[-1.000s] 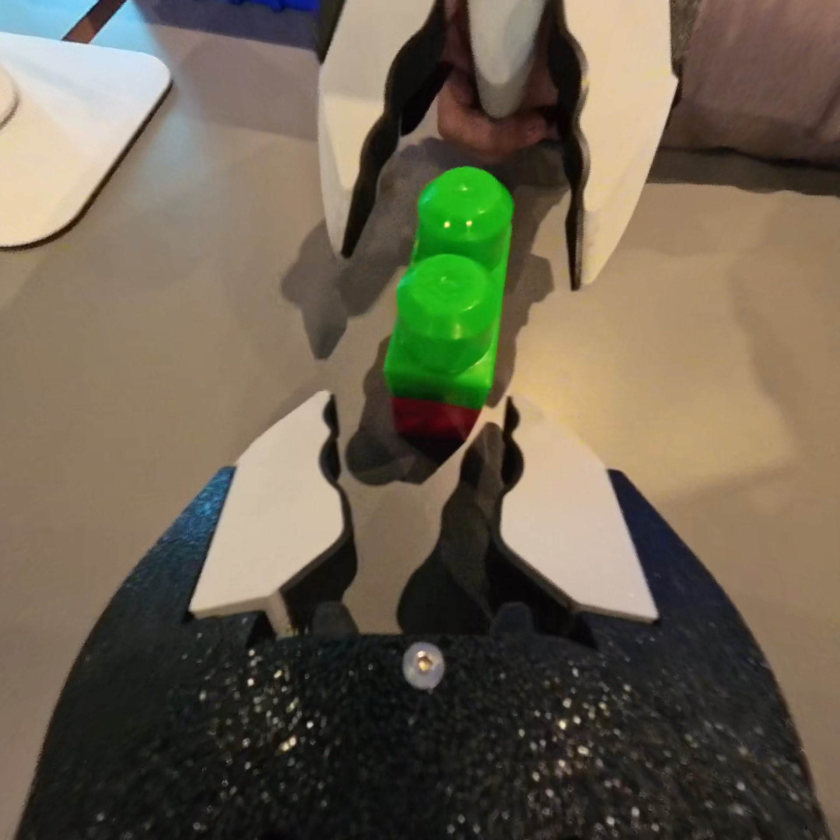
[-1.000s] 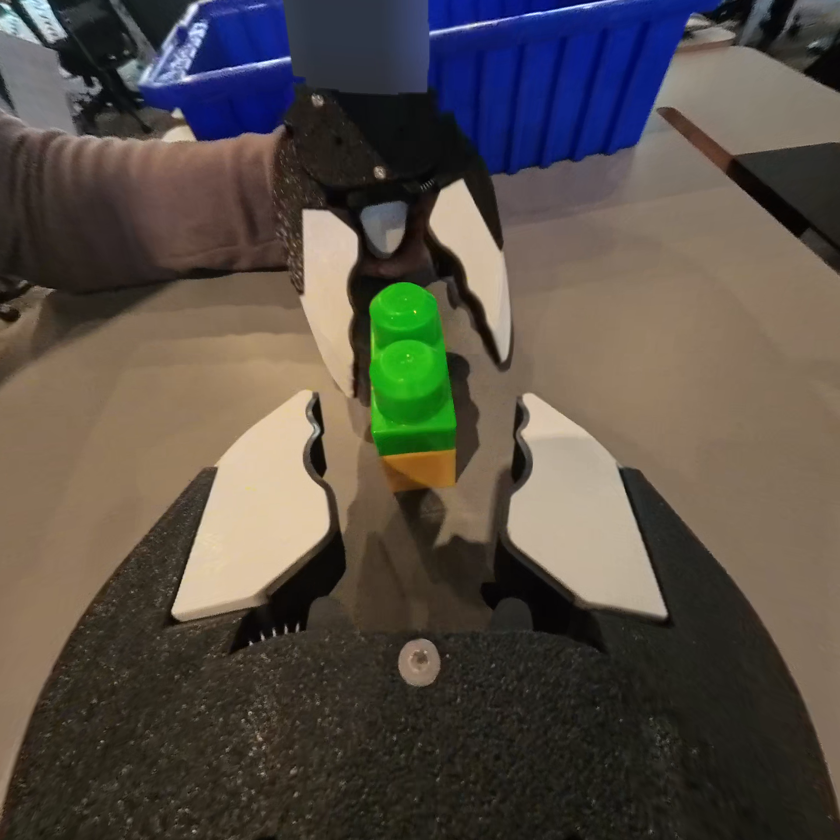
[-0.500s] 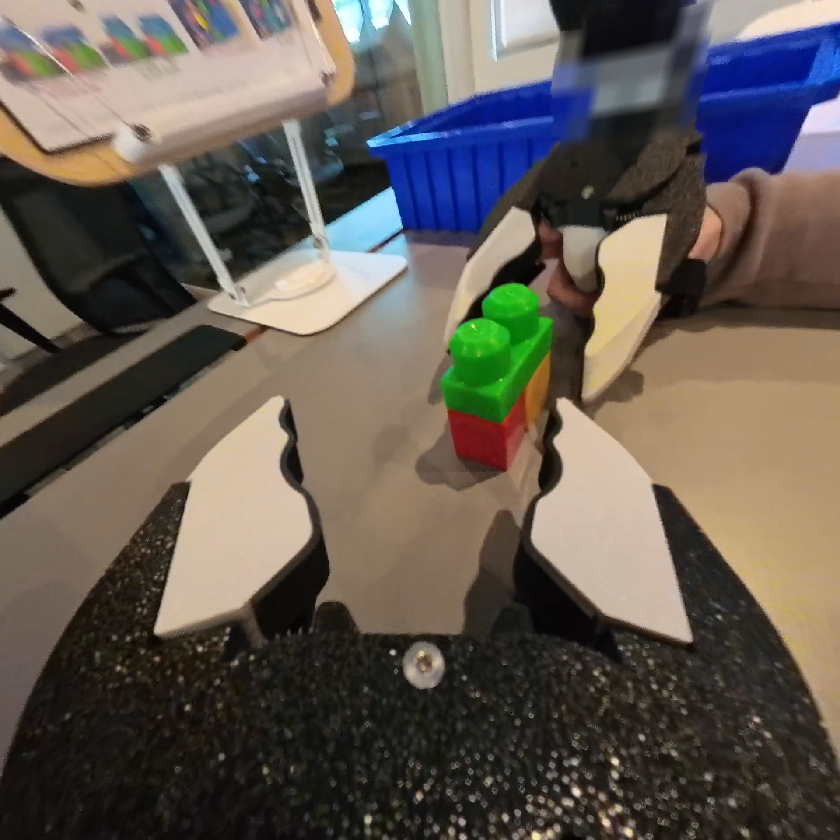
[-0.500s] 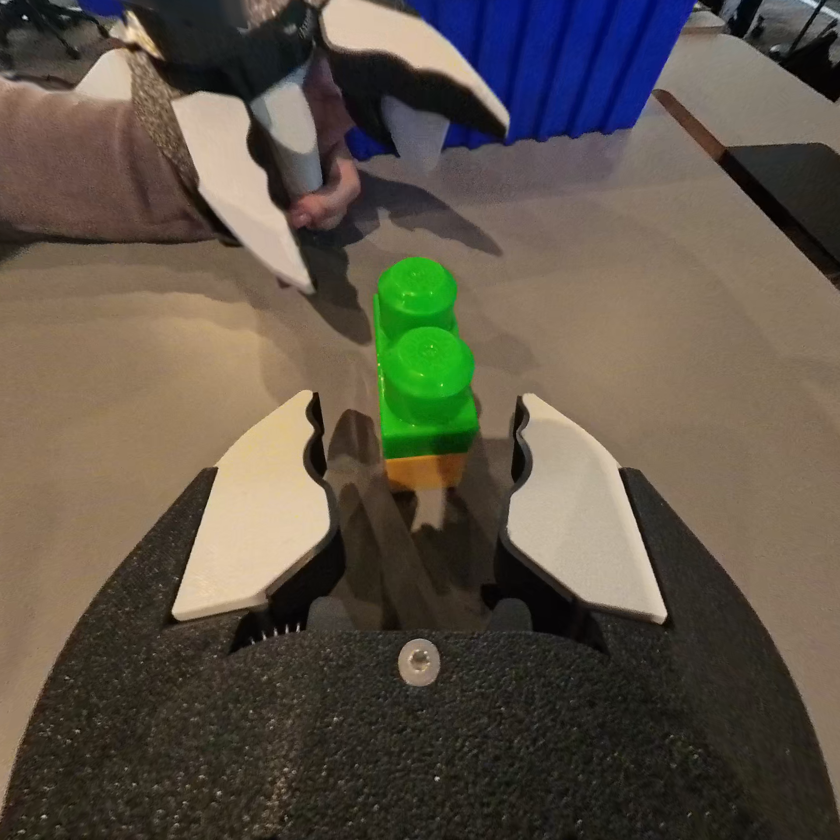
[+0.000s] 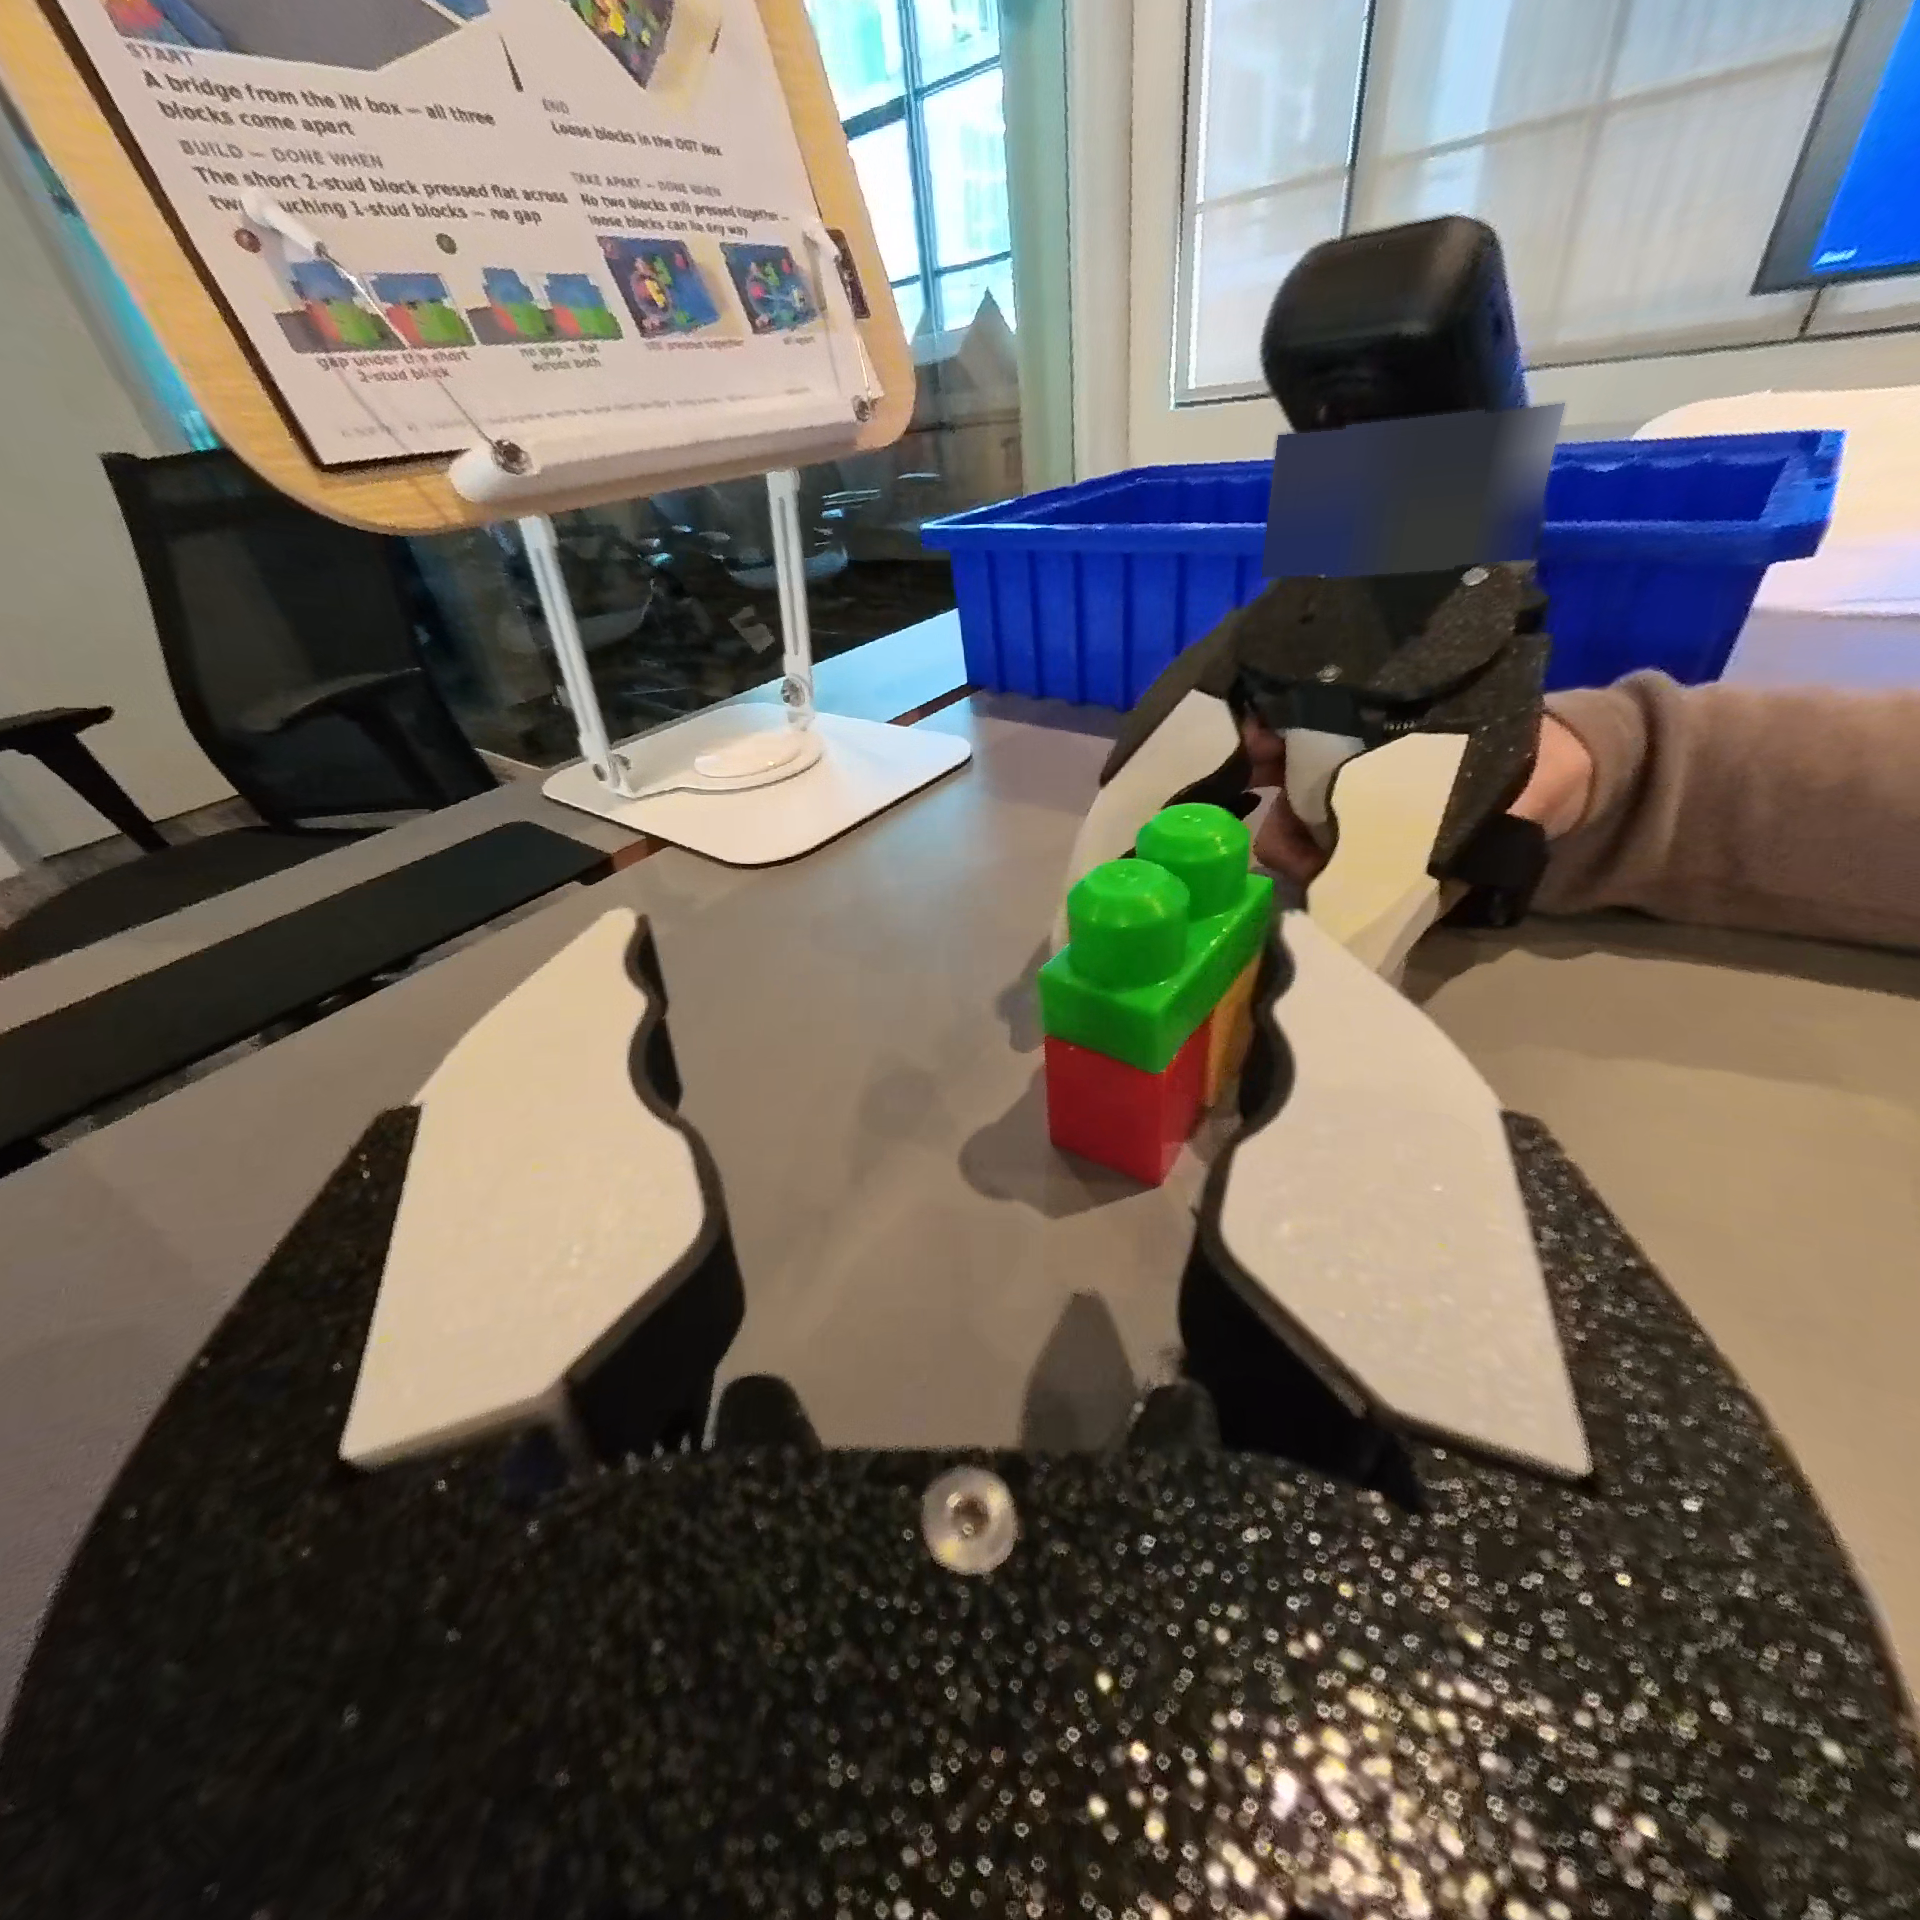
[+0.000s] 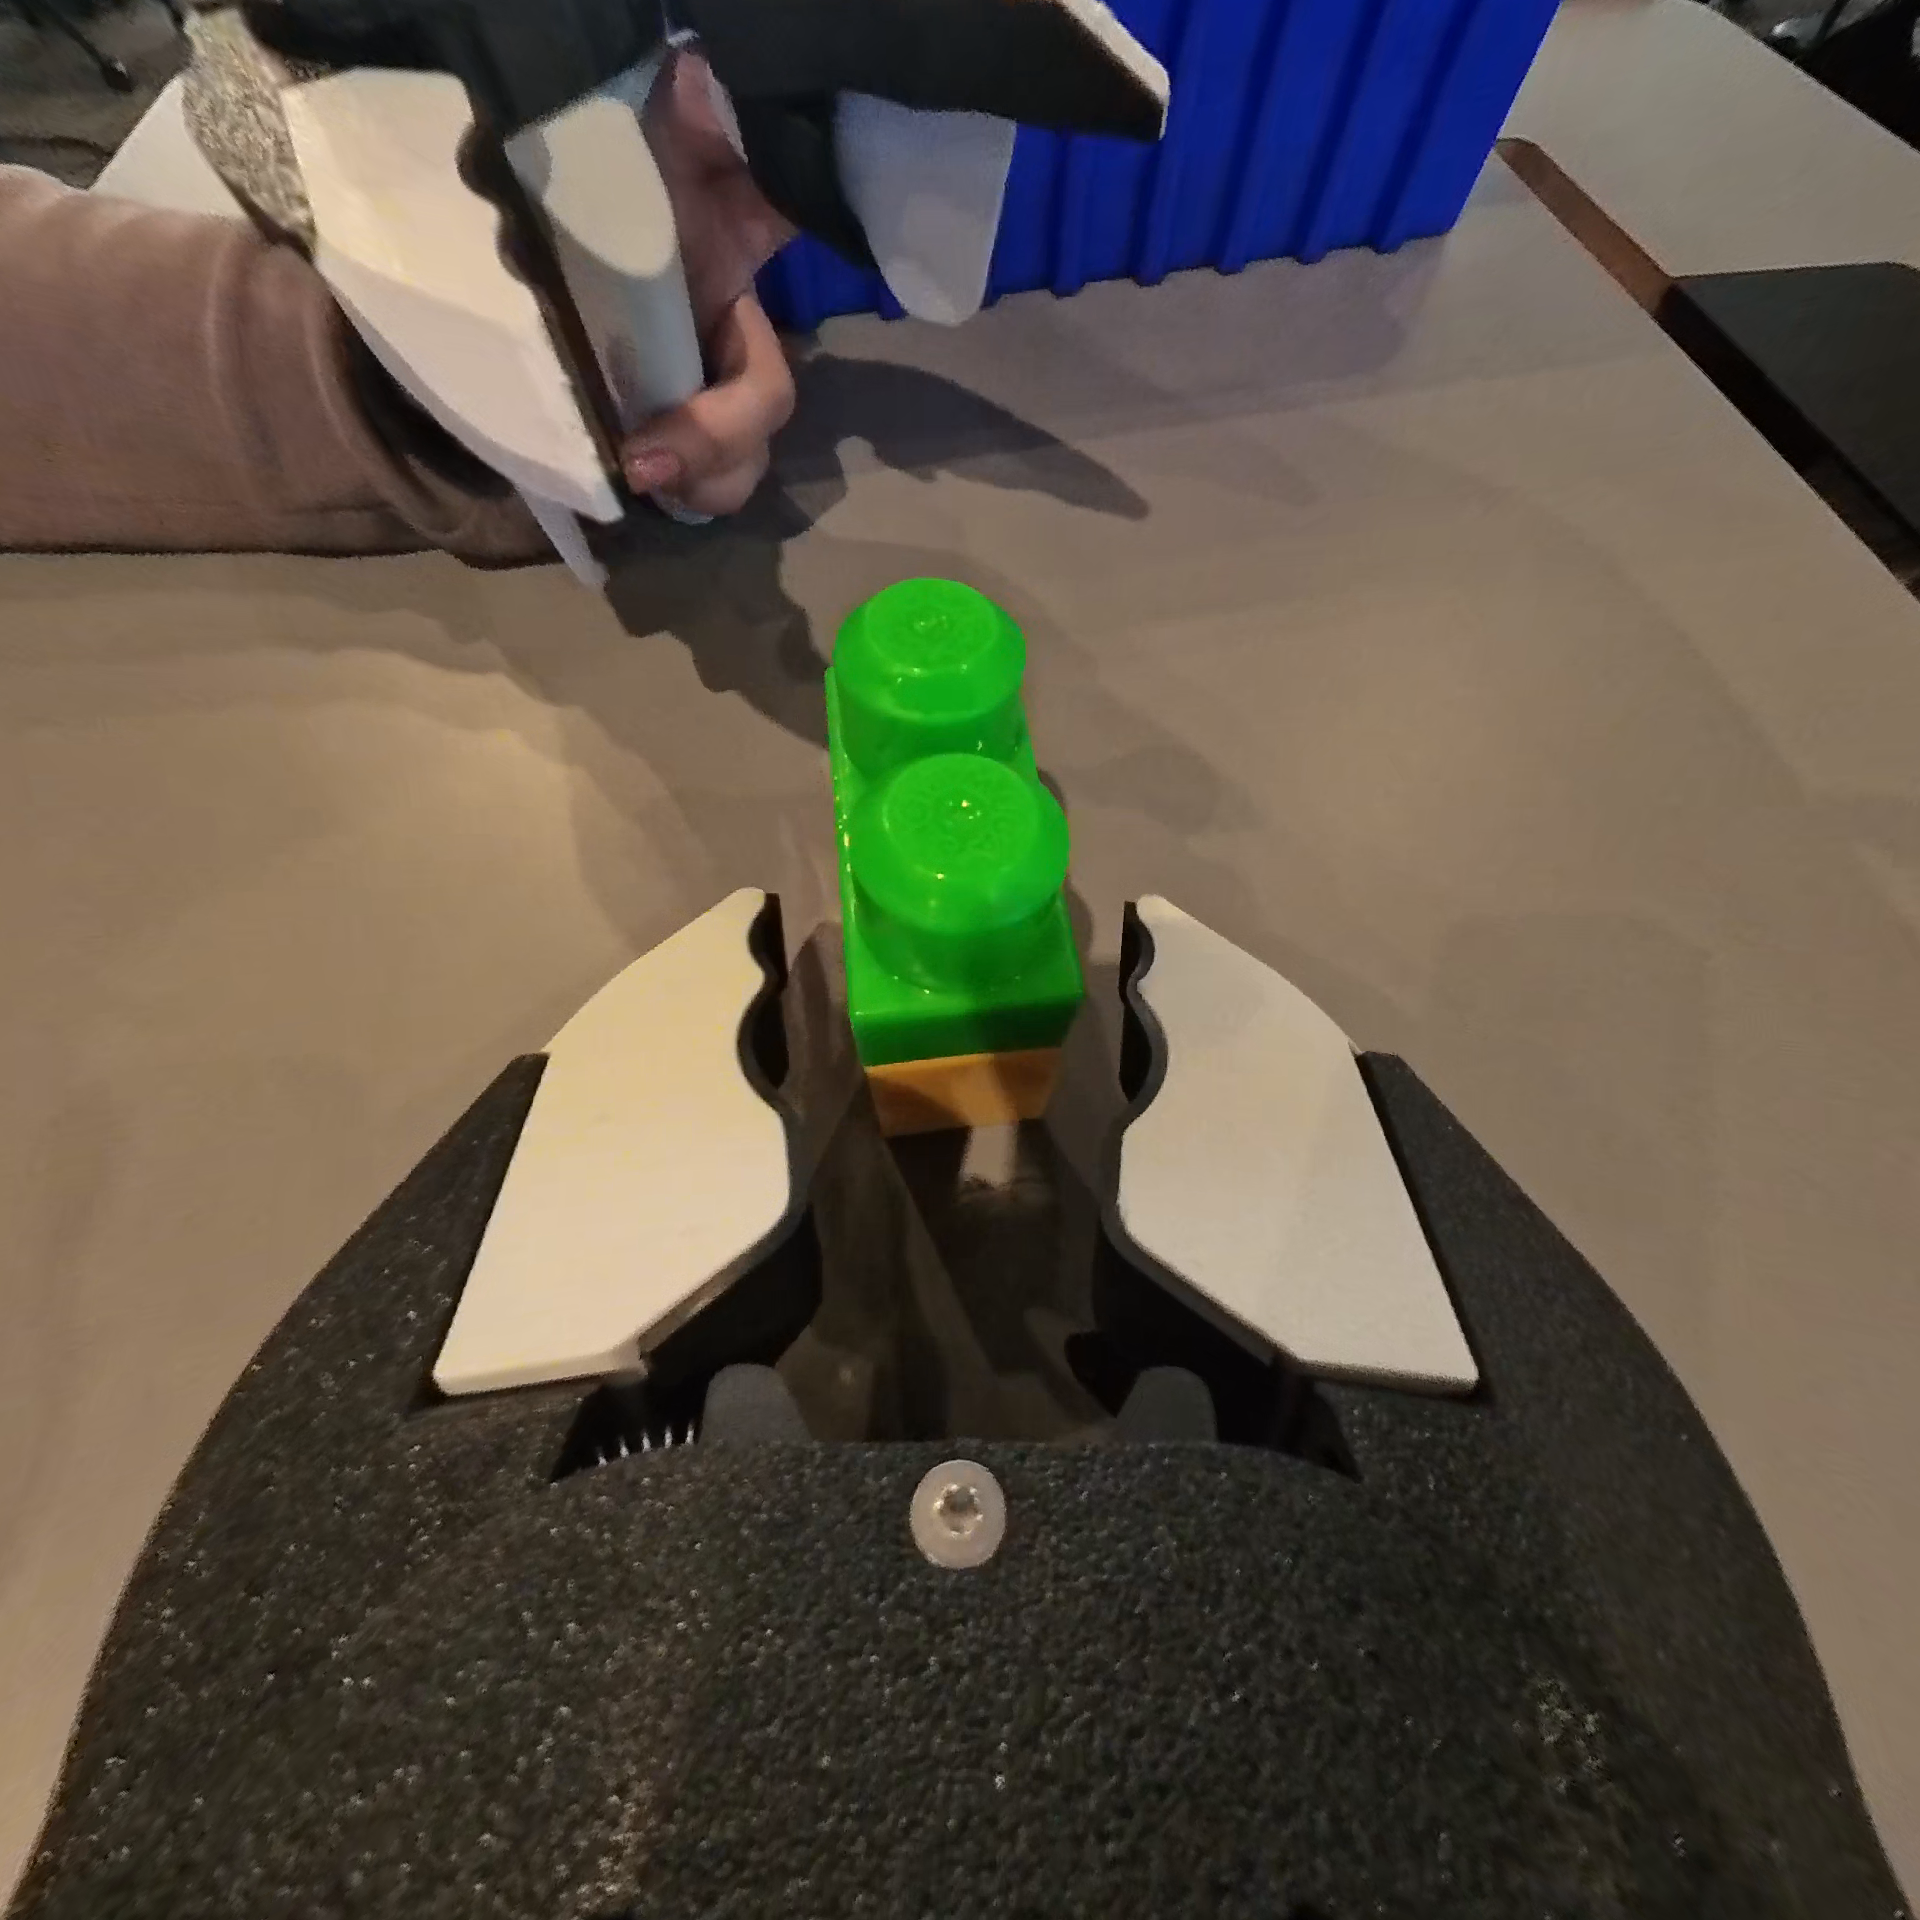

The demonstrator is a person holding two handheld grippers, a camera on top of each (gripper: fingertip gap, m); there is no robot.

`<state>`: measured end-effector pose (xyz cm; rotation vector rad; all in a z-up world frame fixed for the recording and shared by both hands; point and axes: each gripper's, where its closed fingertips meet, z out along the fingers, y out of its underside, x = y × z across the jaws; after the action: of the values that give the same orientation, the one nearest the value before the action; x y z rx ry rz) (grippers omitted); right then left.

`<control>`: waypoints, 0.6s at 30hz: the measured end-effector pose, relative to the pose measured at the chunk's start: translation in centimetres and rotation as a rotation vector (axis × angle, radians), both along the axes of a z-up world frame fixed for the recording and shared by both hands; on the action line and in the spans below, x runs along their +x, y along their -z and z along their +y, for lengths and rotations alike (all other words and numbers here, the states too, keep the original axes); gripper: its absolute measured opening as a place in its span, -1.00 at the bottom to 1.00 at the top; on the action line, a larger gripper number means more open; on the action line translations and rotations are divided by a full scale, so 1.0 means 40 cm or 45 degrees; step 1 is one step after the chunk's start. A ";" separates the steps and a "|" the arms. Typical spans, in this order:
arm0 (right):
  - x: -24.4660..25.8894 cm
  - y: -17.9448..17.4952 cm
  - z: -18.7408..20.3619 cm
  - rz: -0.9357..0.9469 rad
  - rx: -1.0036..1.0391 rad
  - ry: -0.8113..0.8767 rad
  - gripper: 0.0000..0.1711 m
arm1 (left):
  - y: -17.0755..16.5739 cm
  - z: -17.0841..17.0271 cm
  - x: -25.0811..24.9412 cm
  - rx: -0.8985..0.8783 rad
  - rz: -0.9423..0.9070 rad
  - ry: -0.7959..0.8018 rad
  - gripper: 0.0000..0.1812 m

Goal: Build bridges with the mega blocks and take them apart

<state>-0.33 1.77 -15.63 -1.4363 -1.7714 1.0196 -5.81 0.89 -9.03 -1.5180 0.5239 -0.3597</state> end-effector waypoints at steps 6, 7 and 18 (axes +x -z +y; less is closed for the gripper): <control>0.002 -0.010 -0.001 0.035 -0.020 -0.006 -0.36 | -0.026 -0.009 -0.020 0.074 -0.067 -0.045 0.12; 0.002 -0.010 -0.001 0.033 -0.019 -0.007 -0.37 | -0.032 -0.011 -0.023 0.095 -0.072 -0.054 0.09; 0.001 -0.009 -0.005 0.036 0.000 -0.015 -0.41 | -0.044 -0.018 -0.020 0.162 -0.027 -0.078 -0.06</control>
<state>-0.30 1.58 -15.27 -1.4061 -1.7618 1.0409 -6.59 0.16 -7.28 -1.4024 0.4741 -0.2894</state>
